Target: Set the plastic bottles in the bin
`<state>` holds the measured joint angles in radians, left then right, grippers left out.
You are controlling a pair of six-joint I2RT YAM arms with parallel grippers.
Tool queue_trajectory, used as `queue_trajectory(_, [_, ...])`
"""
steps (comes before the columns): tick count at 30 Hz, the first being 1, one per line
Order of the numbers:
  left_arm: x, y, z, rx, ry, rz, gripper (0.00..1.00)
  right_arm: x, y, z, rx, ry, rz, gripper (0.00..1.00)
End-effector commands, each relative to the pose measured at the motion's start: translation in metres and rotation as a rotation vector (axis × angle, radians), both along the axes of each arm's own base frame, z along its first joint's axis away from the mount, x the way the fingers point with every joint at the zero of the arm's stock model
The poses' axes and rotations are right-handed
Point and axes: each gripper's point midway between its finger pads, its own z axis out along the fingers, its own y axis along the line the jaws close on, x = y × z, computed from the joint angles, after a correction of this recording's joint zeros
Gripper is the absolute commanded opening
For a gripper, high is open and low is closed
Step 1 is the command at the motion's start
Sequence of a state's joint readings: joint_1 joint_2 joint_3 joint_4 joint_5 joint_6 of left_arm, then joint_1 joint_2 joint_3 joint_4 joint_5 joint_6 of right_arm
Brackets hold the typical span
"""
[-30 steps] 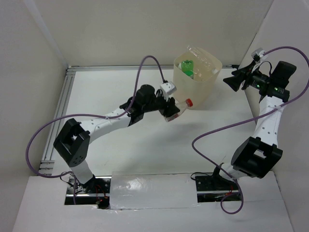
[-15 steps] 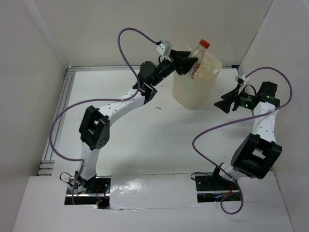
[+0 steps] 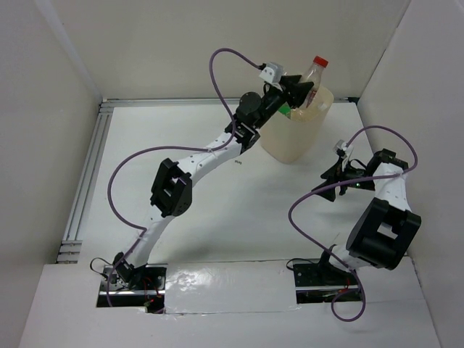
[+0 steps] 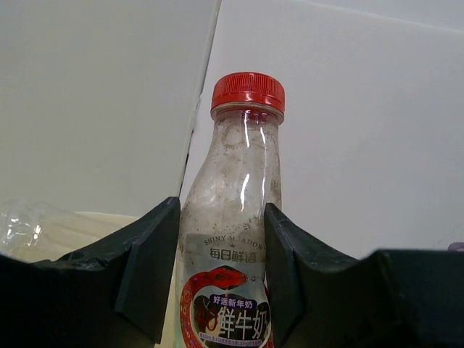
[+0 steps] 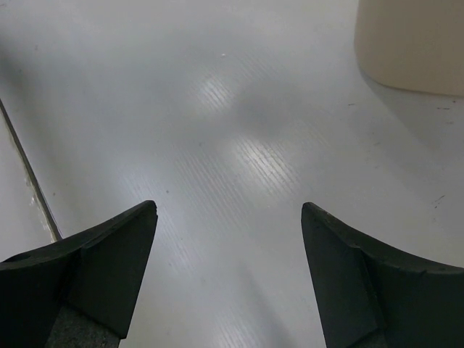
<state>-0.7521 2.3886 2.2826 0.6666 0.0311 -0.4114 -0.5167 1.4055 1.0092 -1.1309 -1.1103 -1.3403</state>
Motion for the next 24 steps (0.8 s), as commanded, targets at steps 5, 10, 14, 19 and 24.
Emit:
queue_trajectory(5, [0.004, -0.003, -0.013, 0.070, -0.031, 0.059, 0.59, -0.008, 0.005, 0.003, -0.018, -0.031, 0.031, 0.92])
queue_trajectory(10, [0.009, -0.003, -0.020, 0.109, -0.027, 0.084, 0.64, -0.009, 0.007, 0.002, -0.006, -0.028, 0.031, 0.94])
queue_trajectory(14, [0.010, -0.002, -0.021, 0.132, -0.031, 0.092, 0.71, -0.011, 0.008, 0.002, -0.006, -0.028, 0.031, 0.95])
queue_trajectory(19, [-0.003, -0.001, 0.005, 0.121, -0.068, 0.084, 0.81, -0.011, 0.008, 0.004, -0.010, -0.036, 0.031, 1.00])
queue_trajectory(24, [-0.044, 0.010, 0.059, 0.140, -0.141, 0.077, 1.00, -0.001, -0.002, 0.003, -0.032, 0.009, -0.044, 1.00])
